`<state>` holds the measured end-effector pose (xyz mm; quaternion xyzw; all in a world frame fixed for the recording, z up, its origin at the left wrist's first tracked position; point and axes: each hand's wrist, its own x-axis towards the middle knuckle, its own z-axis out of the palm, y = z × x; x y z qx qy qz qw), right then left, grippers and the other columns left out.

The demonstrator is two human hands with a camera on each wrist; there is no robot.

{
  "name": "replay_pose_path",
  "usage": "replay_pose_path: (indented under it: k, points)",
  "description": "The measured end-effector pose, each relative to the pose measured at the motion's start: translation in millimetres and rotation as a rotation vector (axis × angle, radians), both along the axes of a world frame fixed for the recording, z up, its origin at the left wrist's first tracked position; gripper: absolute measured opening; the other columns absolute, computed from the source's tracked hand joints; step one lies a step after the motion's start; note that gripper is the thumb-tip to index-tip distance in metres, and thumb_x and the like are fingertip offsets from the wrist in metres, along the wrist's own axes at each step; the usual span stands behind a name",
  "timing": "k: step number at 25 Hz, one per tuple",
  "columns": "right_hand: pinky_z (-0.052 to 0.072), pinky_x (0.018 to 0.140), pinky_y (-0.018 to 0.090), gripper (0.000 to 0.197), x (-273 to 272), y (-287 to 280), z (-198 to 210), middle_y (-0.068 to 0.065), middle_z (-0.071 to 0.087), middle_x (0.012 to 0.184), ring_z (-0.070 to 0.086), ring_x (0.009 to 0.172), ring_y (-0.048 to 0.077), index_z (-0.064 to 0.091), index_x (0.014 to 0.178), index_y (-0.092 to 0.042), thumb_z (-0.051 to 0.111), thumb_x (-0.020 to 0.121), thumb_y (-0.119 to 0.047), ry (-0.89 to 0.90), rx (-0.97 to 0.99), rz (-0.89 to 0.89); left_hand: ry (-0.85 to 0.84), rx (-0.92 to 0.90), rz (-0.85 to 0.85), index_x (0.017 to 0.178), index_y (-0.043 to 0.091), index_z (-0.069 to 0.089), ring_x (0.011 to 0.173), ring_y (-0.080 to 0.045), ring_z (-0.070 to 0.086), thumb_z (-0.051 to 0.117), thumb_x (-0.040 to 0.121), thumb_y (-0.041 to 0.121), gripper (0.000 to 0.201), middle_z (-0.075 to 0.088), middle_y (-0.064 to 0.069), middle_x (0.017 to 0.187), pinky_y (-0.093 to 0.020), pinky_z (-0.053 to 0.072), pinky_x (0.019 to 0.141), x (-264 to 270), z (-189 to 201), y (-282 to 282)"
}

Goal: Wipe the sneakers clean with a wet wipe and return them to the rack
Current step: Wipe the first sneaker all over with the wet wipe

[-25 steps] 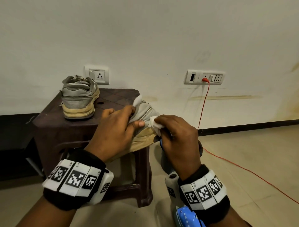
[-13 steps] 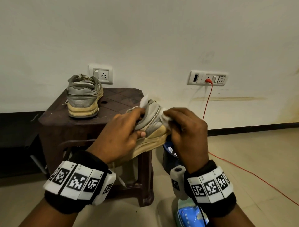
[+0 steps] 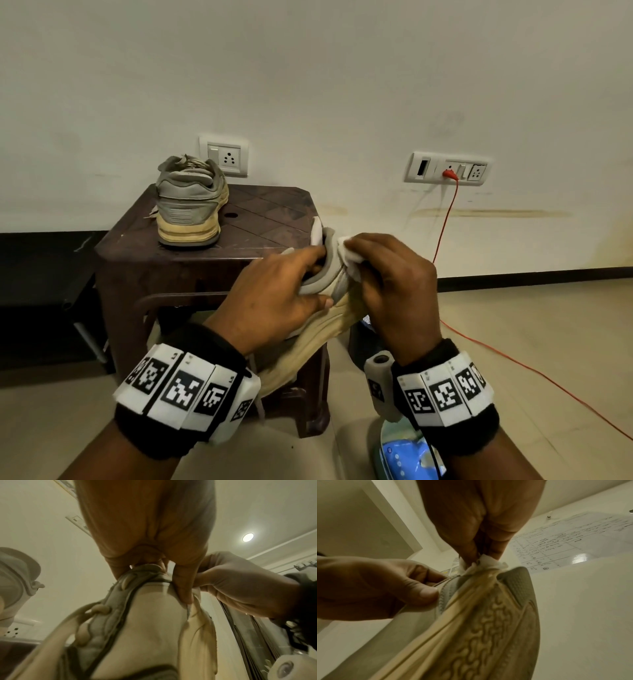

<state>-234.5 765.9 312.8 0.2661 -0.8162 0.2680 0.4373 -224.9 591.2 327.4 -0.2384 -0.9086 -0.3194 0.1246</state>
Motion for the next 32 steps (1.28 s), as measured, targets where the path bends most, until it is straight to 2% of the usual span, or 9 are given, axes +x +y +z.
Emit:
replay_pose_path:
  k: [4, 8, 14, 16, 21, 24, 26, 28, 32]
  points:
    - [0.055, 0.08, 0.033, 0.024, 5.9, -16.4, -8.3, 0.011, 0.07, 0.101, 0.065, 0.093, 0.022, 0.069, 0.104, -0.002, 0.065, 0.081, -0.004, 0.038, 0.078, 0.077, -0.075, 0.083, 0.012, 0.137, 0.03, 0.044, 0.116, -0.01, 0.057, 0.075, 0.079, 0.025, 0.066, 0.062, 0.007, 0.126, -0.028, 0.047, 0.095, -6.6, -7.5, -11.2]
    - [0.055, 0.076, 0.035, 0.02, -5.5, -19.3, -0.2, 0.012, 0.07, 0.096, 0.065, 0.088, 0.023, 0.07, 0.099, -0.001, 0.058, 0.084, -0.009, 0.089, -0.057, -0.02, -0.102, 0.109, -0.023, 0.137, 0.032, 0.042, 0.113, -0.001, 0.054, 0.074, 0.08, 0.016, 0.068, 0.061, 0.013, 0.124, -0.01, 0.041, 0.087, -9.1, -11.8, -10.1]
    - [0.053, 0.082, 0.028, 0.022, -4.0, -23.8, -6.2, 0.01, 0.07, 0.101, 0.065, 0.095, 0.021, 0.072, 0.099, -0.003, 0.06, 0.081, -0.005, 0.079, 0.077, 0.073, -0.081, 0.226, -0.03, 0.128, 0.032, 0.052, 0.107, -0.004, 0.061, 0.075, 0.079, 0.02, 0.055, 0.066, 0.013, 0.115, -0.035, 0.052, 0.093, -13.1, -11.3, -12.9]
    - [0.054, 0.081, 0.031, 0.02, -1.7, -27.9, -11.6, 0.012, 0.07, 0.1, 0.066, 0.094, 0.023, 0.072, 0.098, -0.002, 0.065, 0.079, 0.002, 0.101, 0.152, 0.106, -0.086, 0.305, -0.051, 0.126, 0.03, 0.055, 0.107, -0.002, 0.062, 0.075, 0.079, 0.019, 0.052, 0.067, 0.014, 0.115, -0.038, 0.053, 0.092, -15.8, -11.4, -18.5]
    - [0.056, 0.073, 0.037, 0.017, -23.8, -32.6, 12.5, 0.014, 0.07, 0.097, 0.066, 0.087, 0.026, 0.071, 0.096, -0.001, 0.063, 0.082, -0.005, 0.159, 0.087, 0.004, -0.123, 0.391, -0.062, 0.129, 0.029, 0.056, 0.105, -0.001, 0.063, 0.078, 0.074, 0.009, 0.062, 0.07, 0.014, 0.109, -0.038, 0.051, 0.097, -15.5, -10.4, -23.1]
    - [0.057, 0.07, 0.041, 0.019, -31.6, -33.0, 26.6, 0.013, 0.07, 0.096, 0.067, 0.085, 0.026, 0.071, 0.096, -0.002, 0.06, 0.082, -0.007, 0.129, 0.096, 0.066, -0.129, 0.454, -0.078, 0.124, 0.031, 0.057, 0.101, 0.001, 0.065, 0.077, 0.074, 0.004, 0.06, 0.071, 0.013, 0.104, -0.035, 0.051, 0.097, -16.4, -7.3, -25.8]
    - [0.057, 0.07, 0.04, 0.017, -23.7, -38.1, 18.9, 0.013, 0.071, 0.096, 0.067, 0.087, 0.026, 0.072, 0.095, -0.002, 0.062, 0.082, -0.004, 0.142, 0.167, 0.132, -0.122, 0.513, -0.081, 0.118, 0.034, 0.058, 0.102, 0.001, 0.064, 0.076, 0.074, 0.001, 0.058, 0.071, 0.012, 0.106, -0.032, 0.051, 0.097, -16.9, -4.0, -31.0]
    - [0.057, 0.069, 0.039, 0.015, -16.4, -46.9, 3.8, 0.013, 0.071, 0.096, 0.068, 0.088, 0.026, 0.072, 0.095, -0.002, 0.068, 0.081, 0.0, 0.148, 0.228, 0.187, -0.142, 0.582, -0.105, 0.12, 0.028, 0.06, 0.106, -0.003, 0.065, 0.073, 0.076, -0.002, 0.055, 0.071, 0.008, 0.11, -0.031, 0.052, 0.096, -18.9, -1.2, -37.5]
    - [0.055, 0.069, 0.039, 0.013, -19.4, -56.4, -3.2, 0.015, 0.071, 0.094, 0.067, 0.086, 0.029, 0.072, 0.093, 0.002, 0.062, 0.087, -0.003, 0.201, 0.156, 0.14, -0.166, 0.594, -0.141, 0.126, 0.023, 0.057, 0.111, -0.002, 0.062, 0.073, 0.076, -0.006, 0.06, 0.069, 0.009, 0.116, -0.022, 0.05, 0.095, -19.8, 0.4, -43.3]
